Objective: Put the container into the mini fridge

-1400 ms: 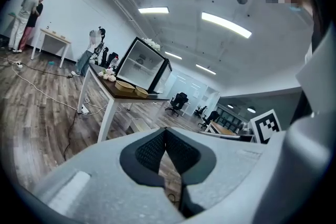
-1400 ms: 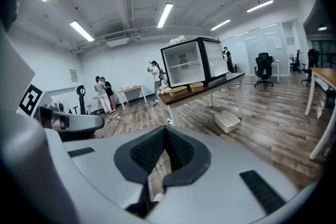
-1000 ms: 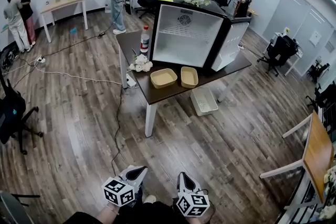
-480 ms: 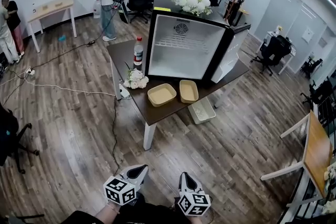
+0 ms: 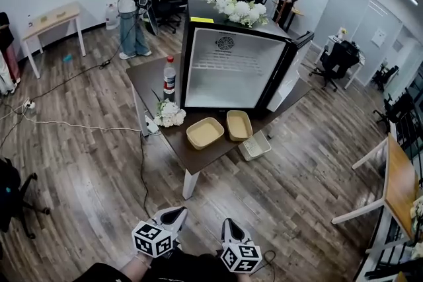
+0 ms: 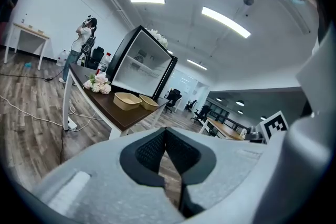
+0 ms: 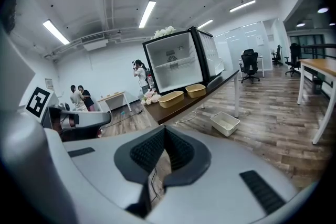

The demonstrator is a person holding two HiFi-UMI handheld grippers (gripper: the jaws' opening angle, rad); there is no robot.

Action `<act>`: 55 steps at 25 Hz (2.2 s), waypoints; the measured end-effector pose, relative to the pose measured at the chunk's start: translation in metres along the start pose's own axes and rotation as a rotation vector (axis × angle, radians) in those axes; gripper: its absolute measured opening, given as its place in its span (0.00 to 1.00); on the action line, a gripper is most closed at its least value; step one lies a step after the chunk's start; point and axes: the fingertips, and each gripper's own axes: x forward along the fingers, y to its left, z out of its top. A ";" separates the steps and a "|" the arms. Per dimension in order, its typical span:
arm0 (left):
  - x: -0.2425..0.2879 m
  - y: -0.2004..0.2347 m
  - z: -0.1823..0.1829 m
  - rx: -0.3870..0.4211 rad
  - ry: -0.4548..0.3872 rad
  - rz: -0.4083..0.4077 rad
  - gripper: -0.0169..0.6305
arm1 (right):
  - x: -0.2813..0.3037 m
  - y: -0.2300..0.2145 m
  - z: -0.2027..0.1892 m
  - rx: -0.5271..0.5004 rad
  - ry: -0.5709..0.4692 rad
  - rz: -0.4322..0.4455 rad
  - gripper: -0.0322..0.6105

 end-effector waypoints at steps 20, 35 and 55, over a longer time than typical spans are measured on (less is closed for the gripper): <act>0.014 0.039 0.008 -0.065 -0.010 0.061 0.04 | 0.038 -0.003 0.005 0.012 0.030 -0.004 0.06; 0.091 0.059 0.034 -0.102 -0.018 0.193 0.04 | 0.119 -0.066 0.064 -0.003 0.056 0.084 0.06; 0.234 0.066 0.063 -0.171 -0.070 0.357 0.04 | 0.199 -0.190 0.131 -0.046 0.111 0.162 0.06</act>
